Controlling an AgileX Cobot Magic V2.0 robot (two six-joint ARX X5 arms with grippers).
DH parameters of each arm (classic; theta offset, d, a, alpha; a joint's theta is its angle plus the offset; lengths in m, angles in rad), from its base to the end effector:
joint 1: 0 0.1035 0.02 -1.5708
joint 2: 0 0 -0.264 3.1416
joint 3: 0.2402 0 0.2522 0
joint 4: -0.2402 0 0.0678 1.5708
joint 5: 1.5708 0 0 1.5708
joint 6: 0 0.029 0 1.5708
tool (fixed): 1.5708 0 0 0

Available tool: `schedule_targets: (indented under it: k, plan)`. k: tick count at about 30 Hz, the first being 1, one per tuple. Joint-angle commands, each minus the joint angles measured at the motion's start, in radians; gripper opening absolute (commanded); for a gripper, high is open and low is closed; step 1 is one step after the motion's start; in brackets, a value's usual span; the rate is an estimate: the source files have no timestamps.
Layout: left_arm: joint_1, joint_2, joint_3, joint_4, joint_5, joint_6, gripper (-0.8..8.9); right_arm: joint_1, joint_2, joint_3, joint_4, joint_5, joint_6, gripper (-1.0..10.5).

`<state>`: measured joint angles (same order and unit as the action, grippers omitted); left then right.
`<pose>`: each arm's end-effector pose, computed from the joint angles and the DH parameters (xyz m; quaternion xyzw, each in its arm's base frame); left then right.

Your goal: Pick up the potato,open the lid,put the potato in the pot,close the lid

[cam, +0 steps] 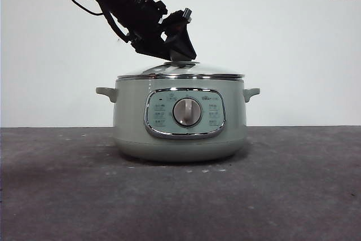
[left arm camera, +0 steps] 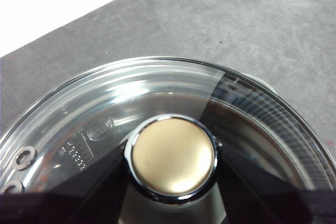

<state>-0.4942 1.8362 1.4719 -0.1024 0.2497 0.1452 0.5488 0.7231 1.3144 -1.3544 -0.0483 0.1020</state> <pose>0.3709 -0.2080 0.2839 0.0939 0.2033 -0.3693 0.9019 0.0521 0.0335 0.3977 -0.0469 0.3742 0.2542 0.8906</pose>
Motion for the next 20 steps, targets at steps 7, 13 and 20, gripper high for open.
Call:
schedule_targets:
  k: [7, 13, 20]
  plan:
    - [-0.009, -0.001, 0.023, 0.011, 0.011, -0.005, -0.08, 0.001, -0.002, -0.009, -0.023, 0.005, 0.010, 5.0]
    - [-0.009, 0.031, 0.023, -0.011, 0.011, -0.005, -0.08, 0.001, -0.002, -0.009, -0.023, 0.004, 0.008, 5.0]
    - [-0.009, 0.049, 0.023, -0.021, 0.012, -0.007, 0.16, 0.001, -0.002, -0.010, -0.023, 0.024, 0.003, 5.0]
